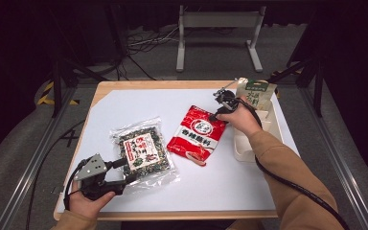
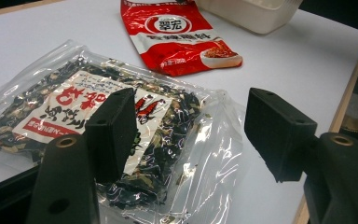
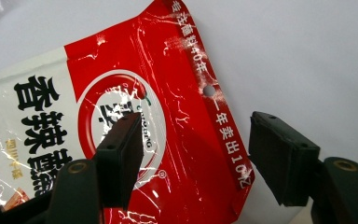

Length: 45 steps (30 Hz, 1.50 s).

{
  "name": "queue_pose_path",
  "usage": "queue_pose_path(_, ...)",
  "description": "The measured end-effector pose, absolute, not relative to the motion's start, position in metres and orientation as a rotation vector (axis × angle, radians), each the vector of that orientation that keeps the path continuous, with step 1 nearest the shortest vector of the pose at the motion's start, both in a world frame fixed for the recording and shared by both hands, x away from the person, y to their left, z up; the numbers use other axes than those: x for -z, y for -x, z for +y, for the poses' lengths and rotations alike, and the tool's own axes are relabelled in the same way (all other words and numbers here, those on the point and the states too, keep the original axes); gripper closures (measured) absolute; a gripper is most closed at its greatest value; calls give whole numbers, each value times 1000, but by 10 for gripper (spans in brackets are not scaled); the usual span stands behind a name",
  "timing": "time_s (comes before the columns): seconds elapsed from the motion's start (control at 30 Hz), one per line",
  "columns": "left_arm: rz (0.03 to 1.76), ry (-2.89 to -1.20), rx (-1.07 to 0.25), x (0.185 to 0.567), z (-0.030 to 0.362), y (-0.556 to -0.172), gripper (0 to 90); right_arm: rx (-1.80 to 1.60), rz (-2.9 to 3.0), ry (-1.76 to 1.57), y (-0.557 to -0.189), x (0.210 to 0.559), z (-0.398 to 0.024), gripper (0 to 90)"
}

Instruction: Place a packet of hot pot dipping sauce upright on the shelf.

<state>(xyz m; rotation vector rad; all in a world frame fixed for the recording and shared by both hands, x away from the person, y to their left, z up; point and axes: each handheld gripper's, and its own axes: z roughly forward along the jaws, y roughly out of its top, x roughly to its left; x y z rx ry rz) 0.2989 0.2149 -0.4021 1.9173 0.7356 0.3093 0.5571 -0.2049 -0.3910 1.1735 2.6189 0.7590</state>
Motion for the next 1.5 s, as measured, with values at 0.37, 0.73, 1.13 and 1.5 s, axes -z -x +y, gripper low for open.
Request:
queue_pose_path(0.37,732,-1918,-311,402,215,-299,348,-739,2627,-1215,-561,396,-205,307)
queue_pose_path(0.73,735,-1917,-310,402,215,-299,348,-691,2642,-1247,-563,405,-203,254)
queue_pose_path(1.13,723,-1918,-316,401,214,-299,348,-745,2664,-1288,-561,404,-204,239)
queue_pose_path(1.5,717,-1928,-314,401,212,-299,349,-853,2743,-1290,-554,389,-206,396)
